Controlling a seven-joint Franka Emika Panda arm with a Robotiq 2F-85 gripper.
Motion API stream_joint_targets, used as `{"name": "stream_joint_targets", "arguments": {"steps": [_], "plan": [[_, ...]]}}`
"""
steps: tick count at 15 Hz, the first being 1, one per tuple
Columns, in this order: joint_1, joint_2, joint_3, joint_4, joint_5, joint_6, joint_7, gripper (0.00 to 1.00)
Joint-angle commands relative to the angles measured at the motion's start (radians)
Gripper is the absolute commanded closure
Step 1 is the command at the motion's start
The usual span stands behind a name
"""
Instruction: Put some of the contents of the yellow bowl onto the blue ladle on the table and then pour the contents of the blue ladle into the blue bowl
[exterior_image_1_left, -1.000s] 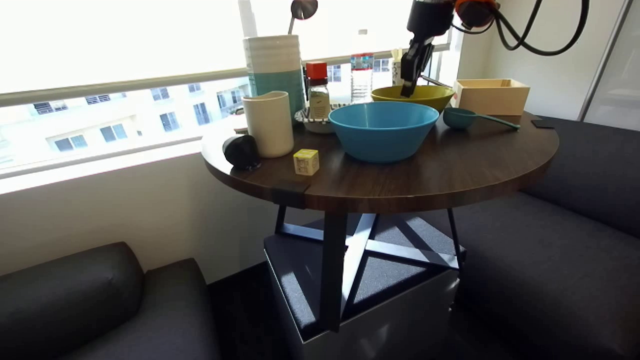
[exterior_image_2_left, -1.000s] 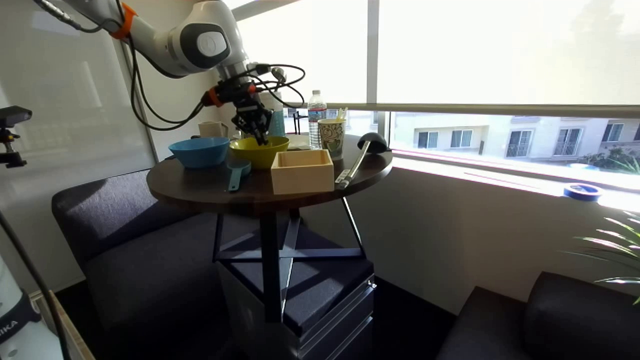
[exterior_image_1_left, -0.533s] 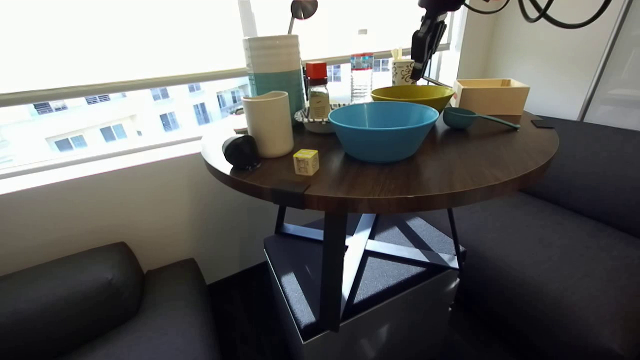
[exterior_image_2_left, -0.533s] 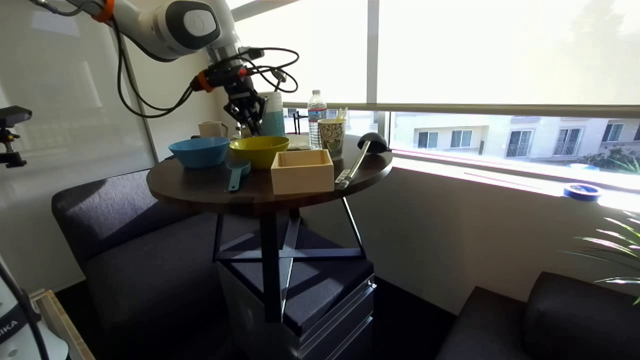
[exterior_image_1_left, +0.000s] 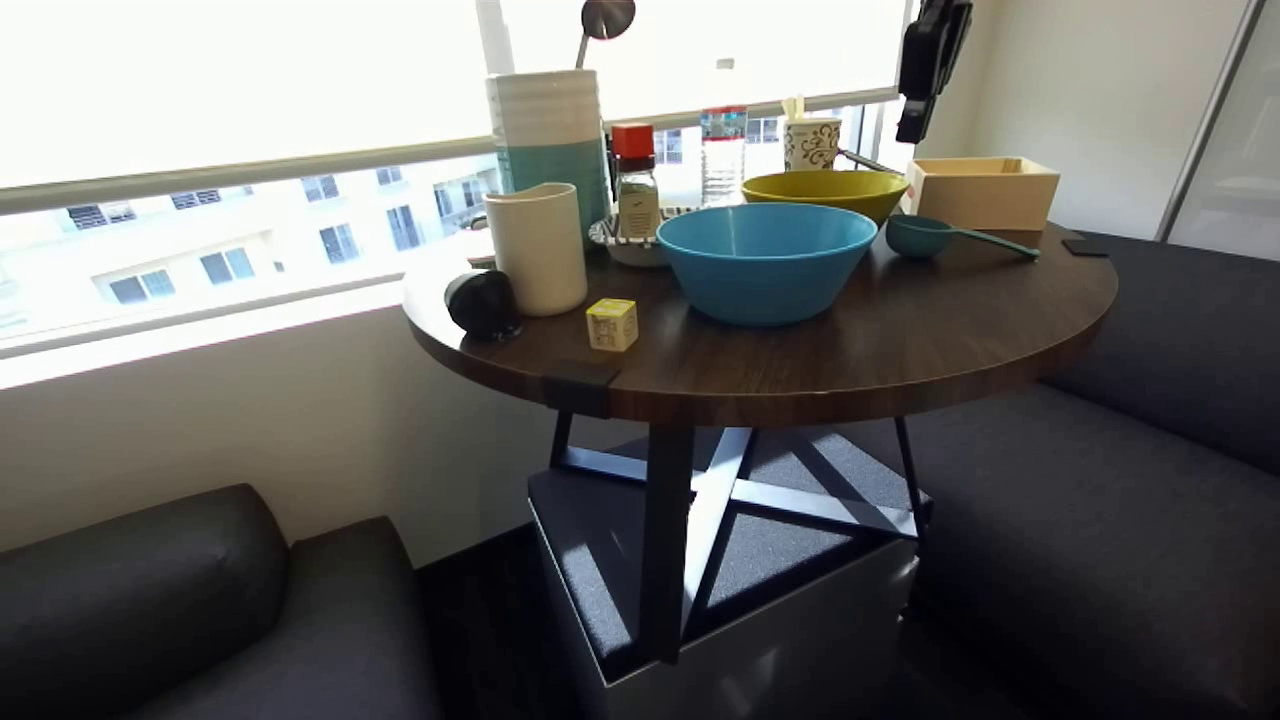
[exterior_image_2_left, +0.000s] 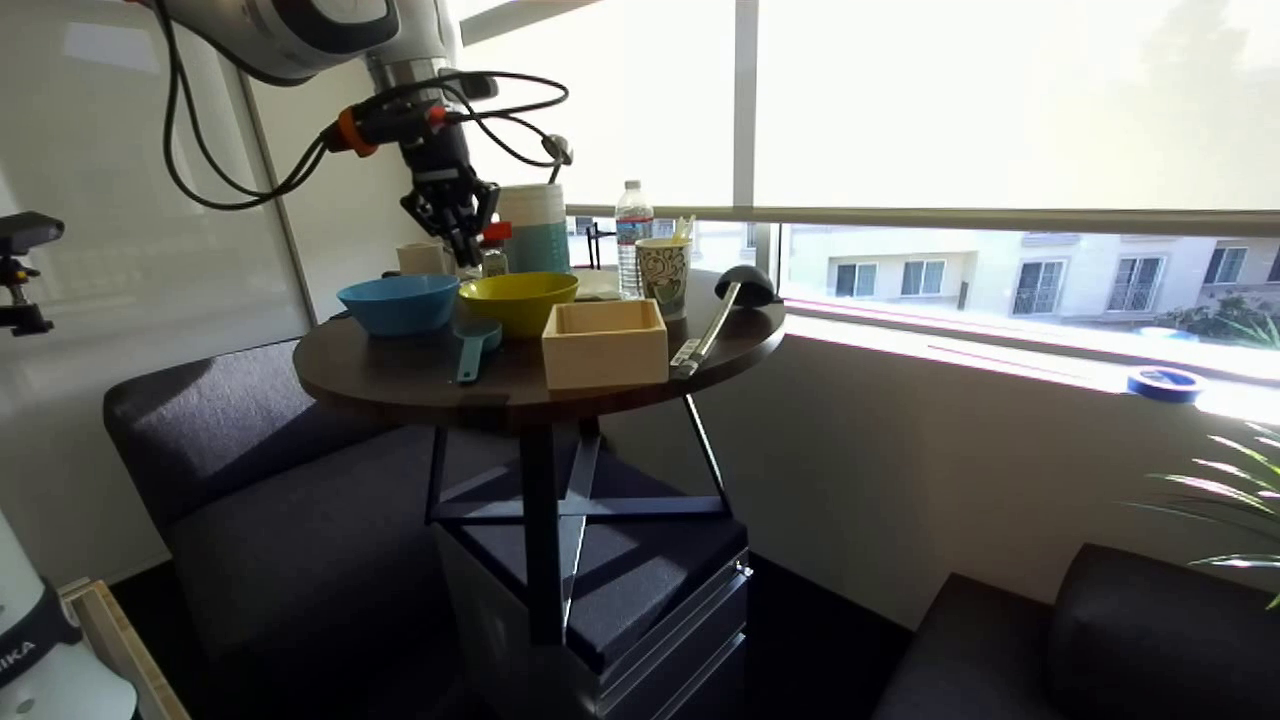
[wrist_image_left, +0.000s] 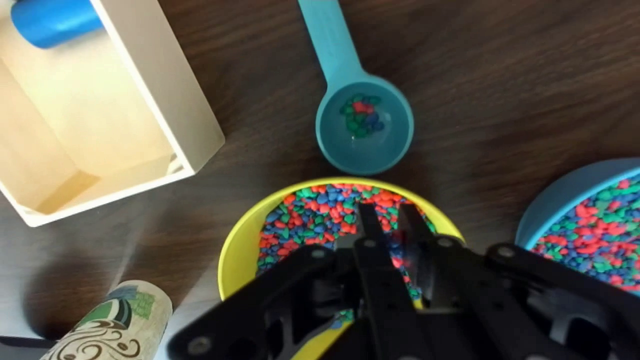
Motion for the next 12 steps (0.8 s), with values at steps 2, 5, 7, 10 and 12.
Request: {"name": "stream_joint_targets", "arguments": {"steps": [2, 5, 7, 10, 12], "plan": [[0.008, -0.066, -0.037, -0.082, 0.040, 0.001, -0.051, 0.96], [0.008, -0.055, -0.063, -0.117, 0.058, 0.049, -0.084, 0.96], [0.011, -0.050, -0.077, -0.138, 0.077, 0.077, -0.109, 0.96], [0.016, -0.036, -0.080, -0.161, 0.093, 0.156, -0.116, 0.96], [0.022, -0.025, -0.082, -0.170, 0.107, 0.188, -0.120, 0.96]]}}
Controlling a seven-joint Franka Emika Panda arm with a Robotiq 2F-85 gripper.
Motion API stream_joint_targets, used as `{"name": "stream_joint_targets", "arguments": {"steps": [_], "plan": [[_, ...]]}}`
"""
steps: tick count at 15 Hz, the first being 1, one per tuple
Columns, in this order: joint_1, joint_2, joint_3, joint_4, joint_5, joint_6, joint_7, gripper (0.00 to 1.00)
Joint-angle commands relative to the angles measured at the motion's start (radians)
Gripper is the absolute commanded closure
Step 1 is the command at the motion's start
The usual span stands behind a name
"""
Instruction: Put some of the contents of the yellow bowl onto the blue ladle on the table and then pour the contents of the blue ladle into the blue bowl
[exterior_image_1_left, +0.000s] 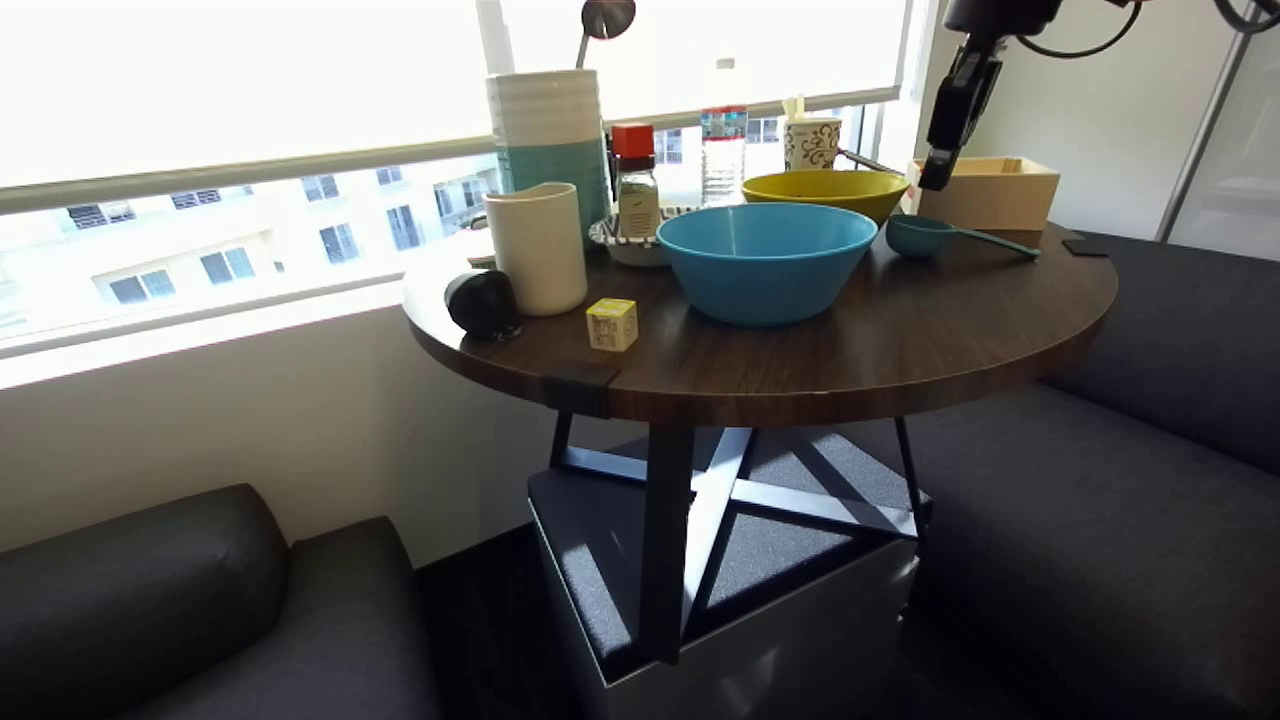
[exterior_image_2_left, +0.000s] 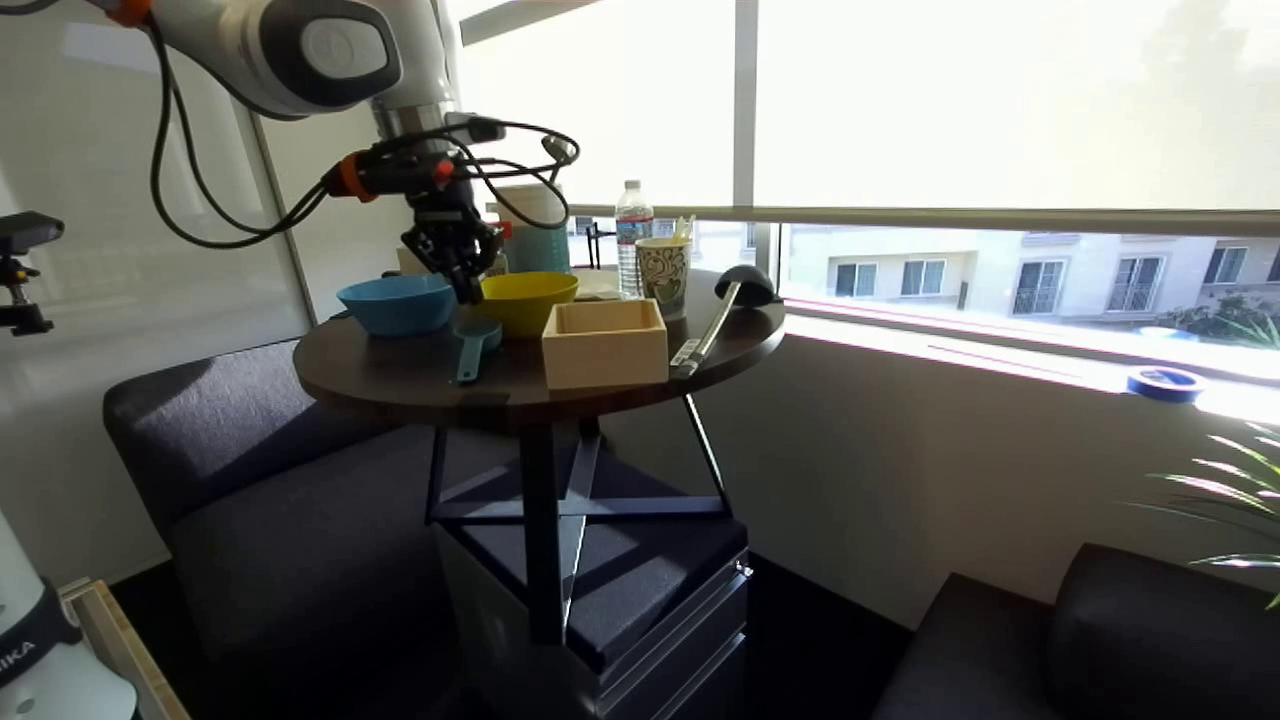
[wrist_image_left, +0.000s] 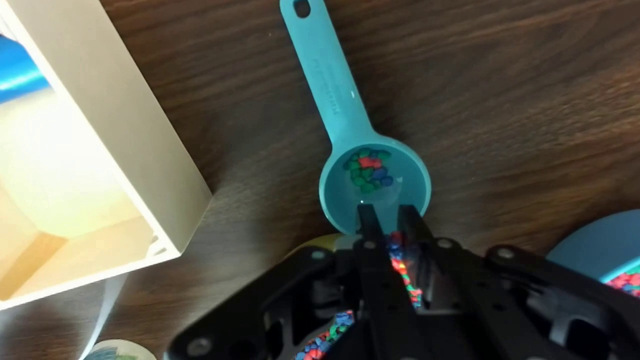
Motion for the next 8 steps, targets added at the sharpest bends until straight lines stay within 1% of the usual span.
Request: {"name": "stream_joint_targets", "arguments": {"steps": [1, 5, 8], "plan": [[0.020, 0.011, -0.010, -0.027, 0.049, 0.069, -0.030, 0.96], [0.018, 0.023, -0.010, -0.046, 0.053, 0.117, -0.032, 0.96], [0.012, 0.020, -0.014, -0.056, 0.046, 0.131, -0.029, 0.96]]}}
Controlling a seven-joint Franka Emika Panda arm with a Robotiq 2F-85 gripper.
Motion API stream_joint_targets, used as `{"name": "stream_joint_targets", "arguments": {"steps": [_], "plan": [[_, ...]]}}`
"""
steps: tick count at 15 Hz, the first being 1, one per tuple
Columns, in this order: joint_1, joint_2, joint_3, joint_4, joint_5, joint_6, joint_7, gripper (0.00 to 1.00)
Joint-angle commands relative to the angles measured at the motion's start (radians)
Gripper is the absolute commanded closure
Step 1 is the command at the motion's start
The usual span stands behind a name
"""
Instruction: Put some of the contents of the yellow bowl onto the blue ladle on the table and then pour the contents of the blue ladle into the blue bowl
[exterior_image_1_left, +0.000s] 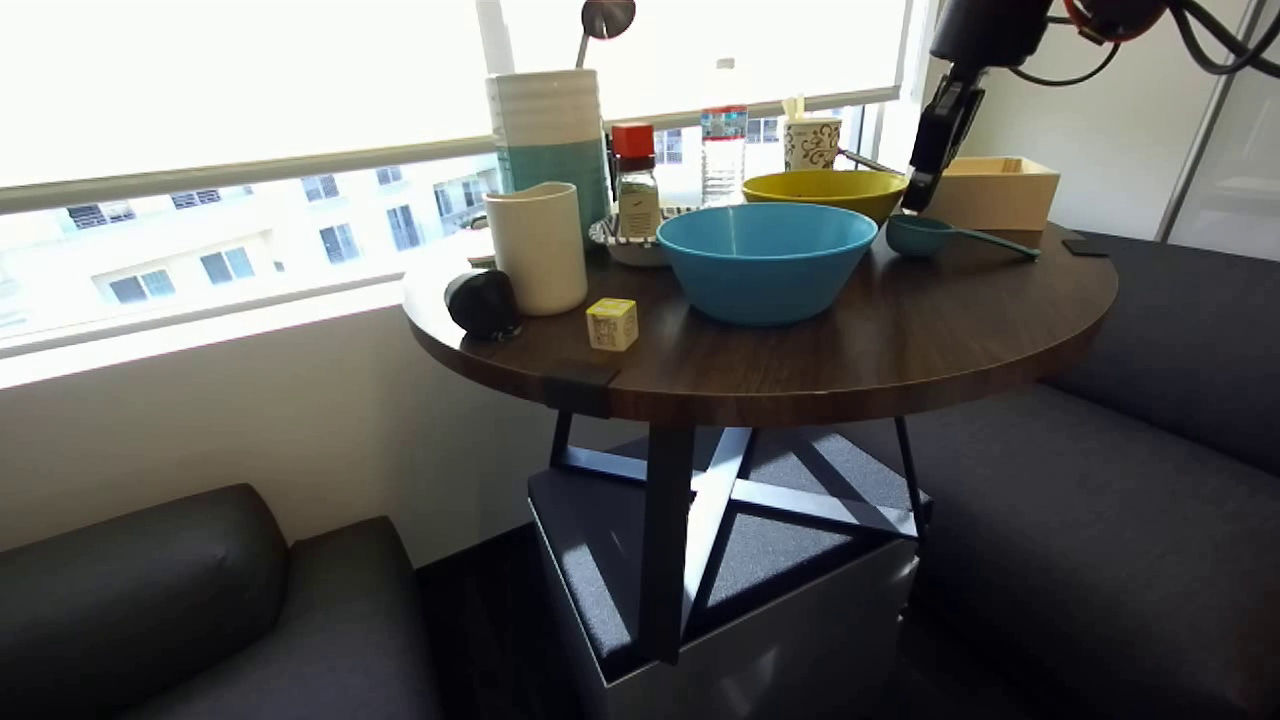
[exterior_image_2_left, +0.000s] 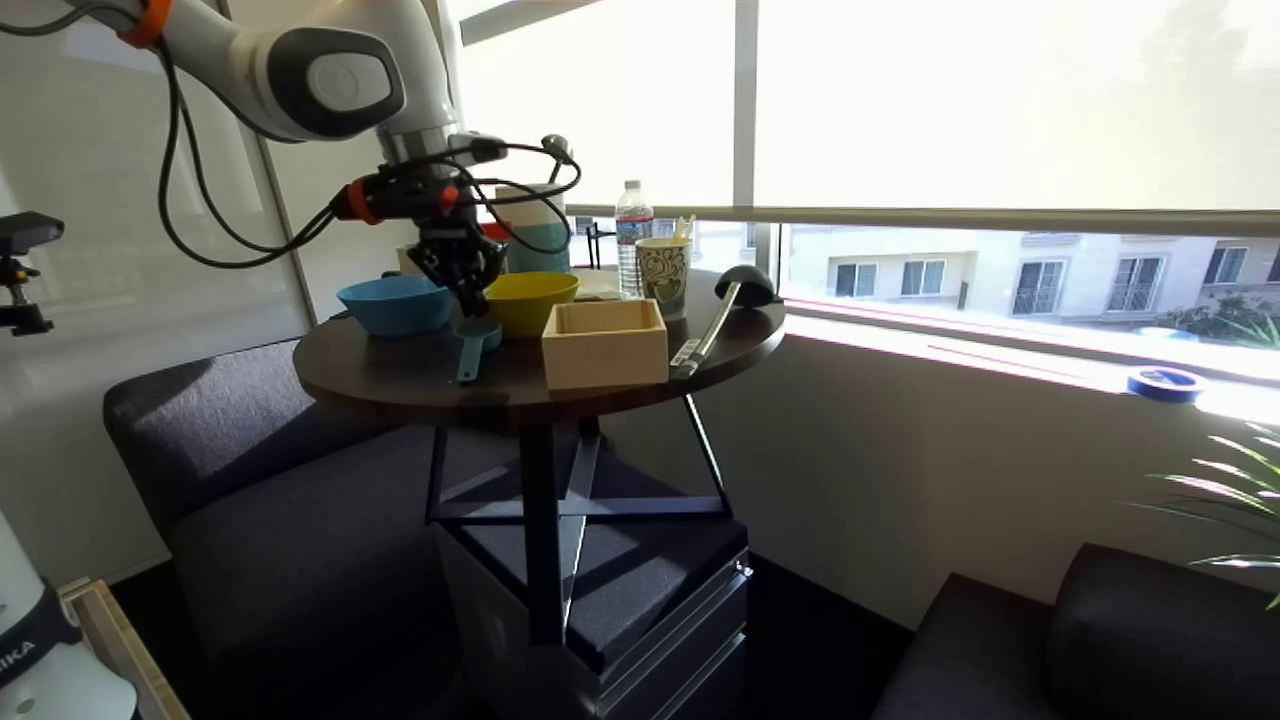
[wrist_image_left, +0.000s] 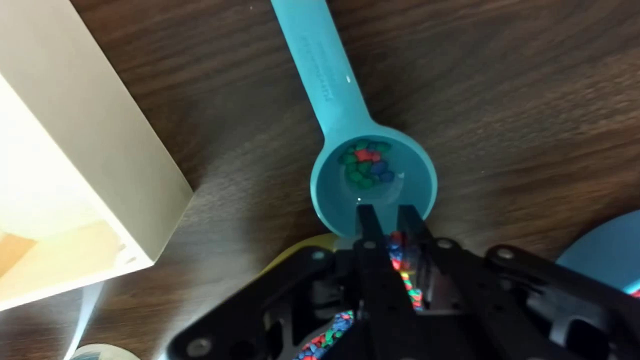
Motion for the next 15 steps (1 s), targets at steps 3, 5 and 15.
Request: {"name": "stream_joint_targets", "arguments": {"steps": [3, 5, 15], "plan": [[0.006, -0.009, -0.017, -0.018, 0.030, 0.034, -0.031, 0.59], [0.006, -0.015, -0.020, -0.017, 0.031, 0.024, -0.034, 0.46], [0.006, -0.077, 0.004, 0.041, -0.016, -0.037, -0.011, 0.00]]}}
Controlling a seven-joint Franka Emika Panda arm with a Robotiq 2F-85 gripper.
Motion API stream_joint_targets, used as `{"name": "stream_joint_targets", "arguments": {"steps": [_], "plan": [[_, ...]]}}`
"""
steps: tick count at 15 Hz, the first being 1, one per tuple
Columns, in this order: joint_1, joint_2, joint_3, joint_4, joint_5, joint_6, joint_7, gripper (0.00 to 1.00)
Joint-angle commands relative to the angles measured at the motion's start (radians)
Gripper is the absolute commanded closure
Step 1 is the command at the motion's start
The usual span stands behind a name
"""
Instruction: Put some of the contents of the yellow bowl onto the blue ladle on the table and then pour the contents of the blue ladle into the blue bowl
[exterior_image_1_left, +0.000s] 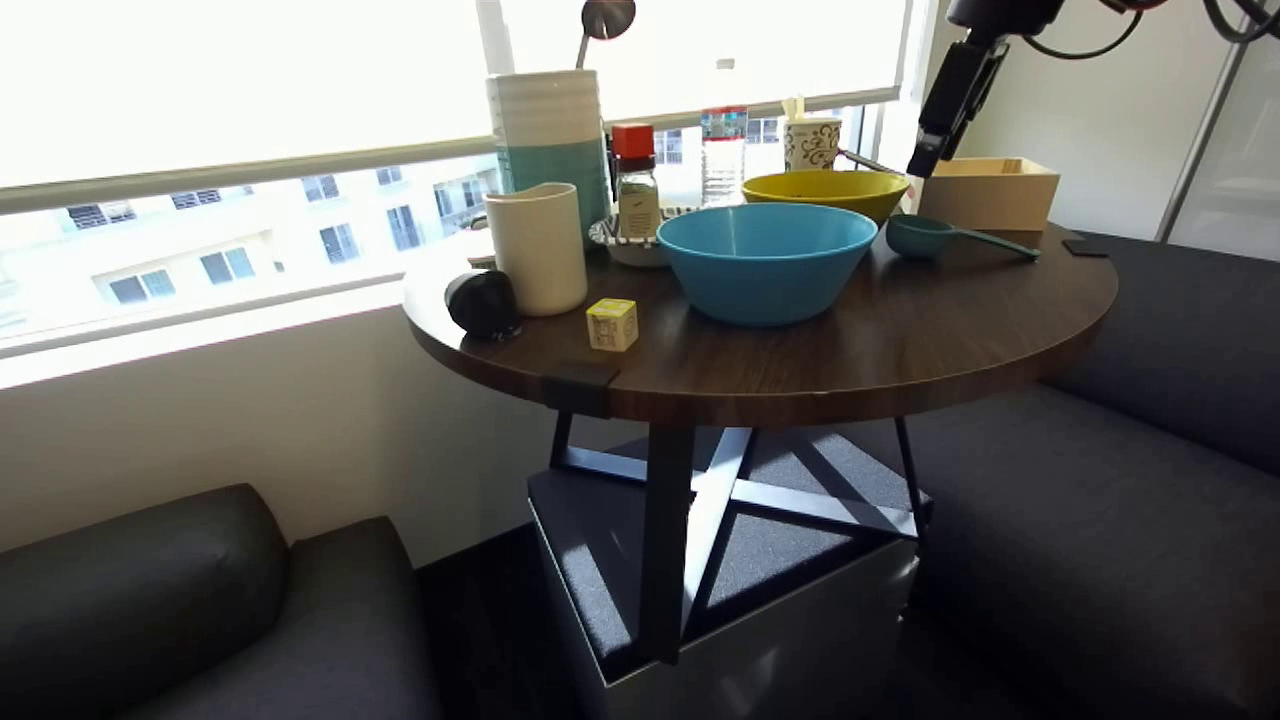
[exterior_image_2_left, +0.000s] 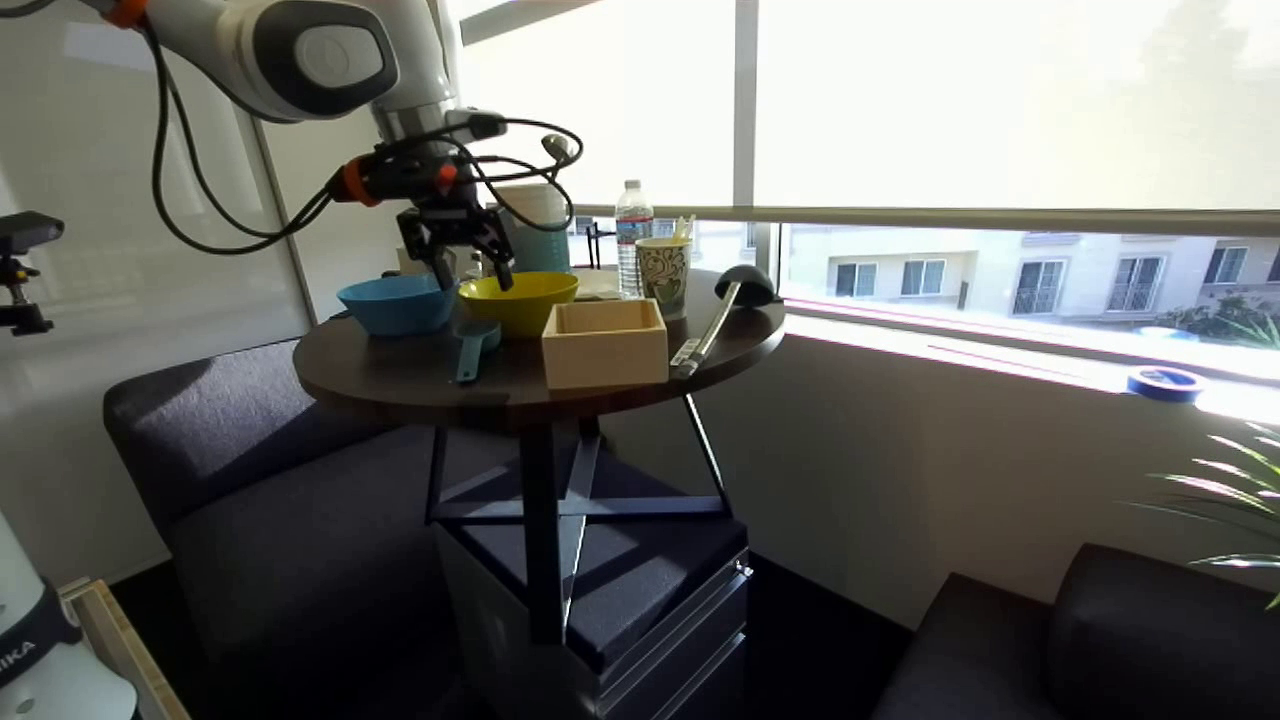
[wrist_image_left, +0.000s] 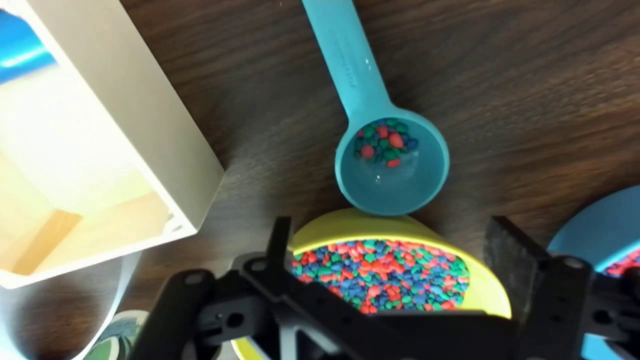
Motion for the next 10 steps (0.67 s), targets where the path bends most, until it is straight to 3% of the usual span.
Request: {"name": "stream_joint_targets", "arguments": {"steps": [1, 10], "plan": [[0.018, -0.015, 0.022, 0.050, -0.007, -0.015, -0.006, 0.00], [0.031, 0.213, 0.030, 0.190, 0.016, 0.042, -0.022, 0.00]]}}
